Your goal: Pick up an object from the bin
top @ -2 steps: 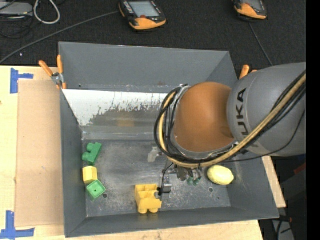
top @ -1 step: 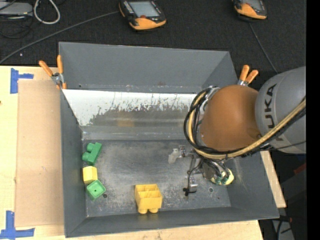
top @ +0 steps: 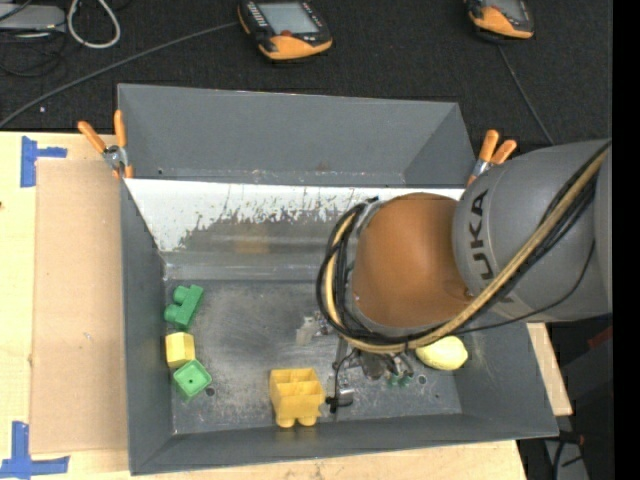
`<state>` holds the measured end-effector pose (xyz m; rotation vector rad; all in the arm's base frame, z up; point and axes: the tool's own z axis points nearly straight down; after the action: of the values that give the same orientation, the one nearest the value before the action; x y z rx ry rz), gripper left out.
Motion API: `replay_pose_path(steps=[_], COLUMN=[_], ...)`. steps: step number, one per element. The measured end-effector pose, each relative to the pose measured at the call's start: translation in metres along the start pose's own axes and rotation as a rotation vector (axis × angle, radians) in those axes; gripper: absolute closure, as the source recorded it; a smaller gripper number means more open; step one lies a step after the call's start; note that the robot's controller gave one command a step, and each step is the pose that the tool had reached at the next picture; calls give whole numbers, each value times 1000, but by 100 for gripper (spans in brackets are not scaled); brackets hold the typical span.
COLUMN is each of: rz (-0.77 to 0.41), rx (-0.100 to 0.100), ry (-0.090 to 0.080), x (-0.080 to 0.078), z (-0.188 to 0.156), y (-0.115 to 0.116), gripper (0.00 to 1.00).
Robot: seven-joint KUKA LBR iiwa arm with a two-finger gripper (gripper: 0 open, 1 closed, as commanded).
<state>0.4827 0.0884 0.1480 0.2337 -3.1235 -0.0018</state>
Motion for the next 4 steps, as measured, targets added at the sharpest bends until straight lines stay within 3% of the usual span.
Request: replay_pose_path(steps=[1, 2, 3, 4], rz=[-53, -110, -110, -109], rx=[4, -2, -2, -2], ry=[-18, -27, -27, -17], x=[-5, -5, -5, -1], z=[80, 76, 76, 63], y=[22, 41, 41, 41], gripper=[0, 100, 100, 100])
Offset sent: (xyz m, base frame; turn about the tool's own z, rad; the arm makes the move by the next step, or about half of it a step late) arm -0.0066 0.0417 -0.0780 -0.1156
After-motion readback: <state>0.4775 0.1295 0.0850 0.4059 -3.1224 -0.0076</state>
